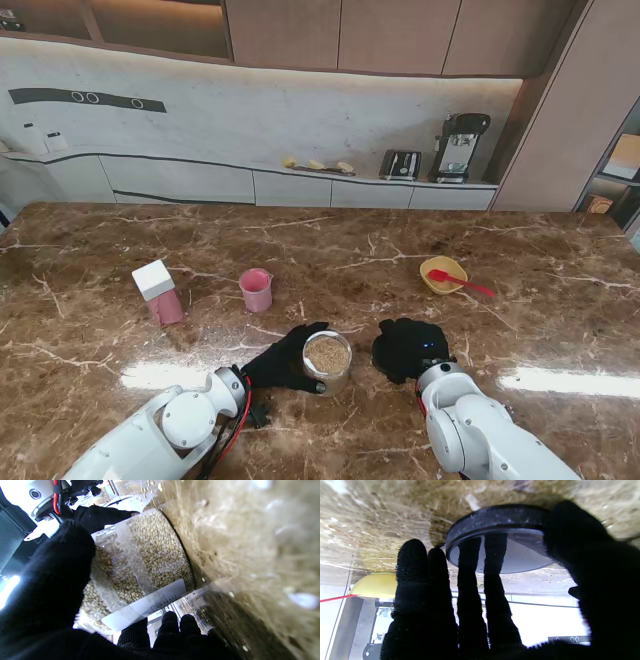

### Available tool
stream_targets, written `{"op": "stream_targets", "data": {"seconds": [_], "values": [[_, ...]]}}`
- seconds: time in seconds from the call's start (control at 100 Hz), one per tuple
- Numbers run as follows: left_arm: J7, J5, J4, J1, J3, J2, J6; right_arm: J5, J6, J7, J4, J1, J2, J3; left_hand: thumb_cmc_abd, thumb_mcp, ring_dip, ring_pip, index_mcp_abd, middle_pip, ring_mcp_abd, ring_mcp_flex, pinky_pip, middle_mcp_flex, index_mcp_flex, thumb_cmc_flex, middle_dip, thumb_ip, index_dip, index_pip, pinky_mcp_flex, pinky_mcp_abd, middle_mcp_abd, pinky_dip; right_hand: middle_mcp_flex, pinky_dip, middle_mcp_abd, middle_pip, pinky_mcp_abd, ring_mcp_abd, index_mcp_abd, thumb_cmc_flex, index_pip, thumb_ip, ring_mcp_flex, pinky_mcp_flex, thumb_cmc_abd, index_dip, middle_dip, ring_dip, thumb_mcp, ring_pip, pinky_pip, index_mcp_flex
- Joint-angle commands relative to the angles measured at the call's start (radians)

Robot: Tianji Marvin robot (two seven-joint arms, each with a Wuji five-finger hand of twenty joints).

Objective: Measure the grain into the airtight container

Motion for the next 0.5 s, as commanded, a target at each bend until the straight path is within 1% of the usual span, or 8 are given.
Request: {"op": "stream_targets", "data": {"seconds": [0.0, 0.26, 0.33, 0.49], "values": [[-0.011, 0.005, 0.061, 0.035, 0.013, 0.008, 0.030, 0.030, 0.003, 0.028, 0.030, -0.050, -0.006, -0.005, 0.118, 0.007, 0.012, -0.010, -0.057, -0.007, 0.178, -0.044, 0.118, -0.030, 0.005, 0.015, 0.011, 0.074, 0.004, 0.057, 0.090, 0.412, -0.006, 0.015, 0.115, -0.005, -0.107, 0.155, -0.037, -0.123, -0.067, 0.155, 0.144, 0.082, 0.155, 0.025, 0.140, 0.057, 0.081, 0.028, 0.159, 0.105, 0.042, 0.084], [-0.014, 0.004, 0.062, 0.035, 0.013, 0.009, 0.028, 0.048, -0.002, 0.009, -0.011, -0.075, -0.014, 0.027, 0.120, 0.008, 0.014, -0.010, -0.058, -0.007, 0.178, -0.044, 0.117, -0.030, 0.007, 0.015, 0.013, 0.075, 0.004, 0.056, 0.090, 0.413, -0.006, 0.017, 0.117, -0.012, -0.105, 0.146, -0.034, -0.121, -0.064, 0.158, 0.142, 0.084, 0.156, 0.024, 0.151, 0.049, 0.081, 0.031, 0.158, 0.103, 0.045, 0.086], [-0.013, 0.004, 0.063, 0.035, 0.013, 0.008, 0.027, 0.064, -0.005, 0.000, -0.021, -0.082, -0.018, 0.035, 0.121, 0.008, 0.014, -0.010, -0.058, -0.008, 0.177, -0.044, 0.117, -0.030, 0.007, 0.014, 0.013, 0.075, 0.004, 0.055, 0.090, 0.413, -0.006, 0.017, 0.118, -0.014, -0.104, 0.146, -0.034, -0.120, -0.063, 0.157, 0.142, 0.084, 0.156, 0.024, 0.151, 0.048, 0.082, 0.031, 0.157, 0.103, 0.046, 0.087], [-0.013, 0.005, 0.065, 0.034, 0.014, 0.008, 0.026, 0.086, -0.017, -0.015, -0.074, -0.110, -0.025, 0.071, 0.121, 0.008, 0.014, -0.010, -0.058, -0.007, 0.177, -0.044, 0.117, -0.030, 0.008, 0.015, 0.014, 0.075, 0.004, 0.054, 0.091, 0.414, -0.007, 0.018, 0.113, -0.017, -0.103, 0.141, -0.031, -0.117, -0.060, 0.158, 0.139, 0.084, 0.150, 0.018, 0.154, 0.045, 0.081, 0.032, 0.153, 0.100, 0.044, 0.083]]}}
